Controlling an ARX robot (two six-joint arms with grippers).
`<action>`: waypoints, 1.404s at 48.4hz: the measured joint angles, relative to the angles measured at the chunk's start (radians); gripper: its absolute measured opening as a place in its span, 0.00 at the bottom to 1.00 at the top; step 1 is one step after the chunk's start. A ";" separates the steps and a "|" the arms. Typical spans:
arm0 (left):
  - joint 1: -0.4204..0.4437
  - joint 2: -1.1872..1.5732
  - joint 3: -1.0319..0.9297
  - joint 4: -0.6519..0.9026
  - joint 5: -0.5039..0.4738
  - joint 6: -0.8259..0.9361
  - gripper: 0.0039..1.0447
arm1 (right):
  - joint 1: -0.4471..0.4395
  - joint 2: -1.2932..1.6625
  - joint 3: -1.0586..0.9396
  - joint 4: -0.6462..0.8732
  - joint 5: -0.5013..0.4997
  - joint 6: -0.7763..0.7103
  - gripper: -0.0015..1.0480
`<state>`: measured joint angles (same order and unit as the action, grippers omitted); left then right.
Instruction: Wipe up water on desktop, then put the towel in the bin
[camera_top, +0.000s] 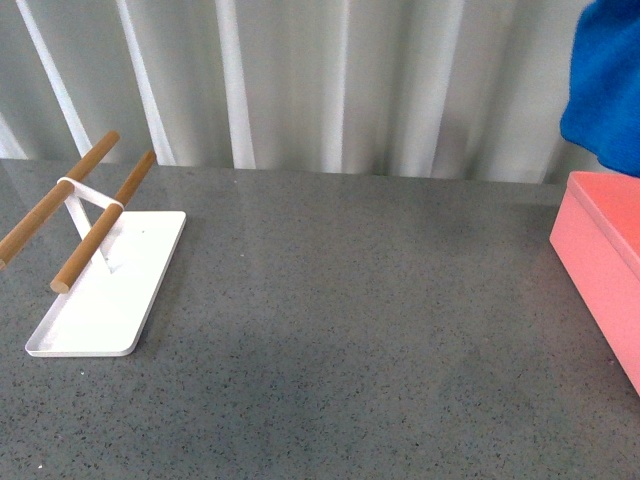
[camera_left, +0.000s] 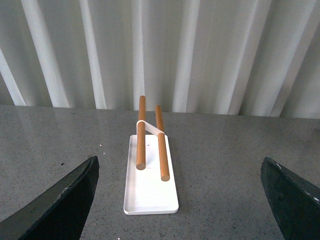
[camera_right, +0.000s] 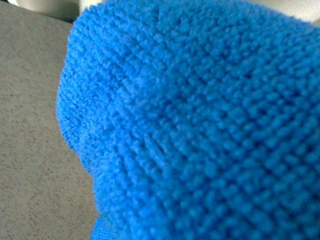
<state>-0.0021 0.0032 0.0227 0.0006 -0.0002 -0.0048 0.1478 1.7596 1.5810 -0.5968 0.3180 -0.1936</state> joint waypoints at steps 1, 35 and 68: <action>0.000 0.000 0.000 0.000 0.000 0.000 0.94 | -0.012 -0.010 -0.018 0.003 -0.011 -0.002 0.04; 0.000 0.000 0.000 0.000 0.000 0.000 0.94 | -0.264 -0.086 -0.189 -0.078 -0.009 -0.030 0.04; 0.000 0.000 0.000 0.000 0.000 0.000 0.94 | -0.304 -0.054 -0.281 -0.011 -0.013 -0.056 0.33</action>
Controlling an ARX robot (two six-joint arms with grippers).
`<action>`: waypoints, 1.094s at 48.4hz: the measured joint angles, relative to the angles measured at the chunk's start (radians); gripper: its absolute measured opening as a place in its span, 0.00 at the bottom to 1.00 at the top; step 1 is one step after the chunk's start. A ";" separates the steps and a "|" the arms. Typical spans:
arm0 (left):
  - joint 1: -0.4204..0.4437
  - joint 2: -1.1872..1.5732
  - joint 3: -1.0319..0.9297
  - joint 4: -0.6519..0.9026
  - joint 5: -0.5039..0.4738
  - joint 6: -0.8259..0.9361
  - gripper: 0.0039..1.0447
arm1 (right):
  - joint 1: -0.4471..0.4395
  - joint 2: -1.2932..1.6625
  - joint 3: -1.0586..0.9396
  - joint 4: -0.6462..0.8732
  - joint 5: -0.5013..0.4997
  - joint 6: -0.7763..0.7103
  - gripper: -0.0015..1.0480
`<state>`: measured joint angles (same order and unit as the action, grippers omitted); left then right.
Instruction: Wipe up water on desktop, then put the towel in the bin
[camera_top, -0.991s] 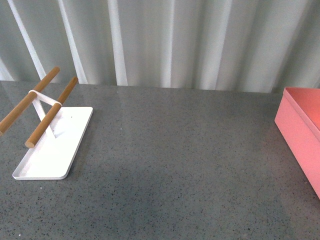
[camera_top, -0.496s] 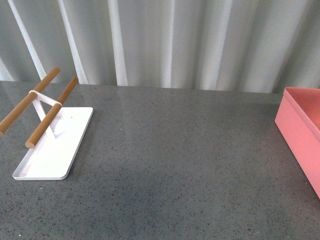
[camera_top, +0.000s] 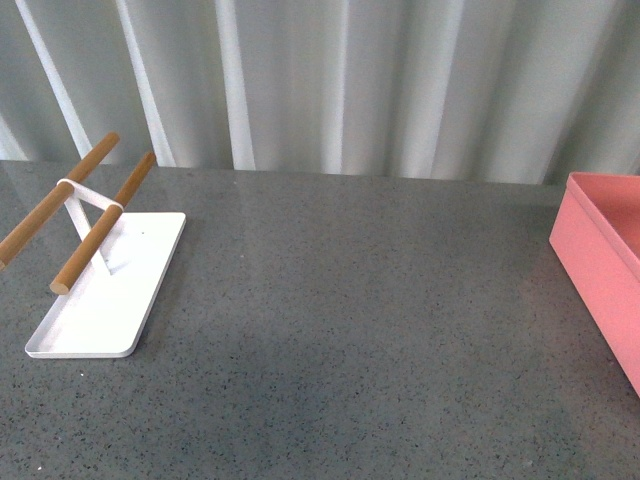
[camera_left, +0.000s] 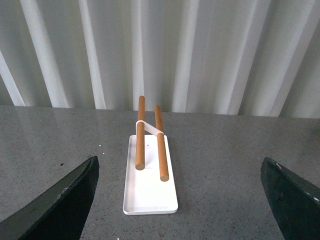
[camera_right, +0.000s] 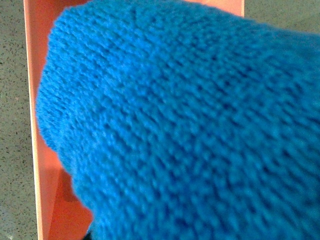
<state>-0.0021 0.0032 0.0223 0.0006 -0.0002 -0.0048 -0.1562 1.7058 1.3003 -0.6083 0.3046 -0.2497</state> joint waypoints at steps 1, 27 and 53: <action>0.000 0.000 0.000 0.000 0.000 0.000 0.94 | 0.000 0.000 0.000 0.000 0.000 0.000 0.35; 0.000 0.000 0.000 0.000 0.000 0.000 0.94 | 0.000 0.000 0.000 0.001 0.000 -0.002 0.93; 0.000 0.000 0.000 0.000 -0.002 0.000 0.94 | -0.016 -0.148 -0.447 0.858 -0.441 0.176 0.68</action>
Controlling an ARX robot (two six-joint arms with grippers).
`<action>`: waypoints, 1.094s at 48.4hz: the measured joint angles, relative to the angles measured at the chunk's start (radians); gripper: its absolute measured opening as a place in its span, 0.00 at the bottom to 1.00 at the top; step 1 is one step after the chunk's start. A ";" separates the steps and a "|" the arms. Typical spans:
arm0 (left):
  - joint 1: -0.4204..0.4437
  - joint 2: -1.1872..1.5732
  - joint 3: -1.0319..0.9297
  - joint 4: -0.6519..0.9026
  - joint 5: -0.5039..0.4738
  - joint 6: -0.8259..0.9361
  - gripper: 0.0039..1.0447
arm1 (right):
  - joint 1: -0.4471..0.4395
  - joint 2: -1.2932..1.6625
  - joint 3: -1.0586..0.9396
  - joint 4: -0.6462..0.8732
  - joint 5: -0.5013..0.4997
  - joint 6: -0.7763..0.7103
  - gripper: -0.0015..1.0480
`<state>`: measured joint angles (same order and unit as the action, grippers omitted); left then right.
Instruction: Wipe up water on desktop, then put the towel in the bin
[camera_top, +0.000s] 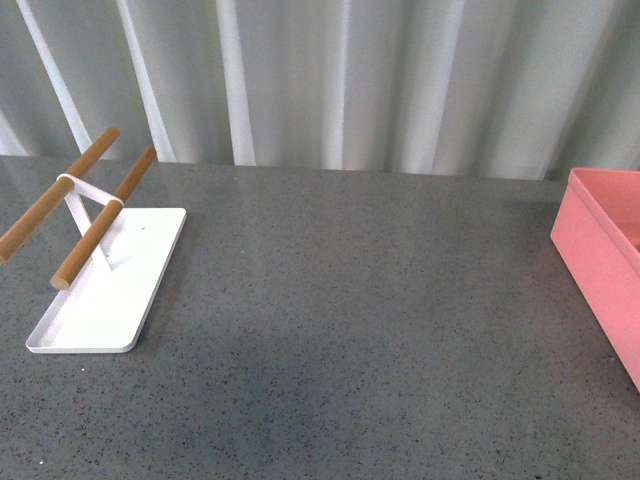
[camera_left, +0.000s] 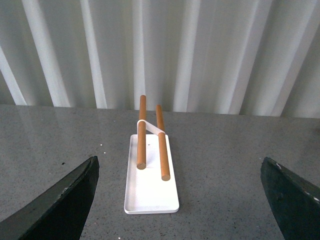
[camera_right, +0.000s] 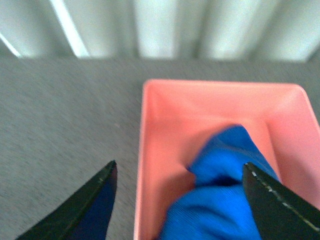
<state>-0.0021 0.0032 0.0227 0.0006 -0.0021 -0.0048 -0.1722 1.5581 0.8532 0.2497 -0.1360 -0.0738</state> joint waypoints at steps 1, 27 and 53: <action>0.000 0.000 0.000 0.000 0.002 0.000 0.94 | 0.002 -0.007 -0.027 0.055 -0.007 0.006 0.66; 0.000 -0.001 0.000 0.000 0.002 0.000 0.94 | 0.102 -0.410 -0.617 0.655 0.060 0.049 0.03; 0.000 -0.001 0.000 0.000 0.002 0.000 0.94 | 0.169 -0.704 -0.805 0.560 0.129 0.055 0.03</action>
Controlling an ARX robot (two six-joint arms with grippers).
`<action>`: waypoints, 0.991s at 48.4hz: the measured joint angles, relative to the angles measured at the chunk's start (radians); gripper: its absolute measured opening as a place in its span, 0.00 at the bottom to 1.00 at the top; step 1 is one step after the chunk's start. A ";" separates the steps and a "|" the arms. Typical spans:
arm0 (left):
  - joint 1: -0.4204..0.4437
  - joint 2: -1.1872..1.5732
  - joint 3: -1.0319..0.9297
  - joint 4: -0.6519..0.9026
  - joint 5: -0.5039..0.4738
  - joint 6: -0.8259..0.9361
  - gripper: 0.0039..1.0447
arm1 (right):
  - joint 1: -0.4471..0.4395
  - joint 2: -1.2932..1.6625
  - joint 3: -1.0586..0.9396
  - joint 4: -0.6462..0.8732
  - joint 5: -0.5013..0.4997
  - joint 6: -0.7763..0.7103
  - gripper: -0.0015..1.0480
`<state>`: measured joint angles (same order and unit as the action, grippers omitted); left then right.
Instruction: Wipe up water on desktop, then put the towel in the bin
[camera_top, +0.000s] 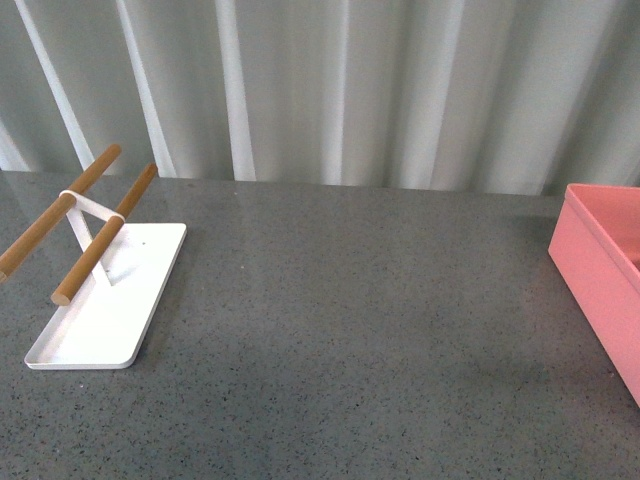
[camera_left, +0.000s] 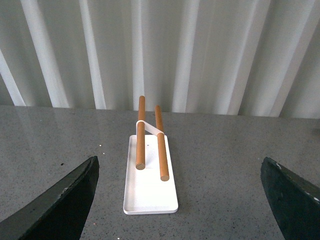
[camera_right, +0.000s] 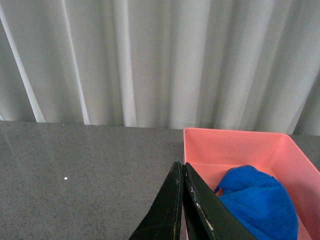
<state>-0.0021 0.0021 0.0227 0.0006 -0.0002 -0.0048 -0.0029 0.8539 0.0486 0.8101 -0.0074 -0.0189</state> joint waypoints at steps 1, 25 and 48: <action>0.000 0.000 0.000 0.000 0.000 0.000 0.94 | 0.000 -0.005 -0.006 -0.004 0.000 0.000 0.03; 0.000 0.000 0.000 0.000 0.000 0.000 0.94 | 0.000 -0.370 -0.025 -0.330 0.003 0.005 0.03; 0.000 0.000 0.000 0.000 0.000 0.000 0.94 | 0.000 -0.606 -0.026 -0.558 0.006 0.008 0.03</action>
<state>-0.0021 0.0021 0.0223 0.0006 -0.0002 -0.0044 -0.0029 0.2478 0.0231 0.2516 -0.0013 -0.0105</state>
